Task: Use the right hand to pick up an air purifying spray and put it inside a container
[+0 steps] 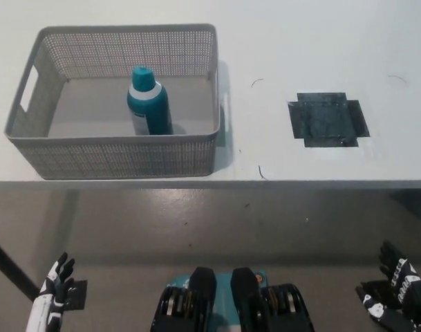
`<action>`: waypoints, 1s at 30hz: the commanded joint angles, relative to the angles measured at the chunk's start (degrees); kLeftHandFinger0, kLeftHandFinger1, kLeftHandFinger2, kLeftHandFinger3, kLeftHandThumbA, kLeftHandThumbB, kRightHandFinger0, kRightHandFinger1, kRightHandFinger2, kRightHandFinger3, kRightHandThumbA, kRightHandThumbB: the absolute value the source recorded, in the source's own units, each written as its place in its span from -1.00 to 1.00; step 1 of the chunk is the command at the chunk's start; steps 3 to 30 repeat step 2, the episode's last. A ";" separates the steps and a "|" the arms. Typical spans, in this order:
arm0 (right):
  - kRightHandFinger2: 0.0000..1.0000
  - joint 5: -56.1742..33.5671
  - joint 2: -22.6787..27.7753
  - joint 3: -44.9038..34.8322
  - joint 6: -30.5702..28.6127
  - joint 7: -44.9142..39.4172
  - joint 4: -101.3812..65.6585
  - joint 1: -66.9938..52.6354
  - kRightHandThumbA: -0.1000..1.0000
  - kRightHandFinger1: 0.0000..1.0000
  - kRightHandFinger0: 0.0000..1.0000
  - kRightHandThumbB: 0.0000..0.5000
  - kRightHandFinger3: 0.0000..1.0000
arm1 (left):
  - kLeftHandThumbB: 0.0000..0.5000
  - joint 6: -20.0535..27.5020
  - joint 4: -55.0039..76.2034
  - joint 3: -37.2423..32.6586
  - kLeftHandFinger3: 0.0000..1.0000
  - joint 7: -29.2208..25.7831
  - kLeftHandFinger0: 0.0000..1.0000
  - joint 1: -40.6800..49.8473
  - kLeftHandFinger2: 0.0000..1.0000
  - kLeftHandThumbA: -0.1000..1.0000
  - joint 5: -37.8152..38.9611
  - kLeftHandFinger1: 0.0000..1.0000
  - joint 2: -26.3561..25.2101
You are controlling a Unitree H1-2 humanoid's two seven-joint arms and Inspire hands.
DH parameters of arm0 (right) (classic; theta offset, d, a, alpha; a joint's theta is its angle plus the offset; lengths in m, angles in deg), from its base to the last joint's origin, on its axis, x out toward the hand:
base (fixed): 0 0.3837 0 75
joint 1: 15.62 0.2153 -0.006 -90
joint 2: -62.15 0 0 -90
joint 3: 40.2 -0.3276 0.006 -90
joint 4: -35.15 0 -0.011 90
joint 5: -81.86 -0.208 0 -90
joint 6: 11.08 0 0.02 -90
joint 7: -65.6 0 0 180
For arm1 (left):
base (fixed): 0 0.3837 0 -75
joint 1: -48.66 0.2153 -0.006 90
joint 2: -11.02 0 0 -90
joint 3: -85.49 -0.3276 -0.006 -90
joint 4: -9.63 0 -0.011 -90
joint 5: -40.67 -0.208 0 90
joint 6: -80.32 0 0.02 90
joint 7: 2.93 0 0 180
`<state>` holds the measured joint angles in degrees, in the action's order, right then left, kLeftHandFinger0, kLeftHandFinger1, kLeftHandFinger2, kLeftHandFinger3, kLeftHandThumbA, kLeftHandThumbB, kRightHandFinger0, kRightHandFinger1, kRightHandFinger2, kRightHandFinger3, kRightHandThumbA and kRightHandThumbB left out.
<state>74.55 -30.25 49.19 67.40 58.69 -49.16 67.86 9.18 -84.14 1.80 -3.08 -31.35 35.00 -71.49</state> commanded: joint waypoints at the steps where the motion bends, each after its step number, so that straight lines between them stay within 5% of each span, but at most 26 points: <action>1: 1.00 -0.36 0.37 -0.96 -3.79 -0.97 -1.33 0.59 0.47 1.00 1.00 1.00 1.00 | 0.04 2.83 0.93 0.25 1.00 -0.58 1.00 -0.64 1.00 1.00 0.50 1.00 -0.76; 30: 1.00 -0.46 0.43 -0.99 -3.70 -1.05 -1.39 0.66 0.47 1.00 1.00 1.00 1.00 | 0.03 2.79 1.00 0.25 1.00 -0.70 1.00 -0.73 1.00 1.00 0.29 1.00 -0.71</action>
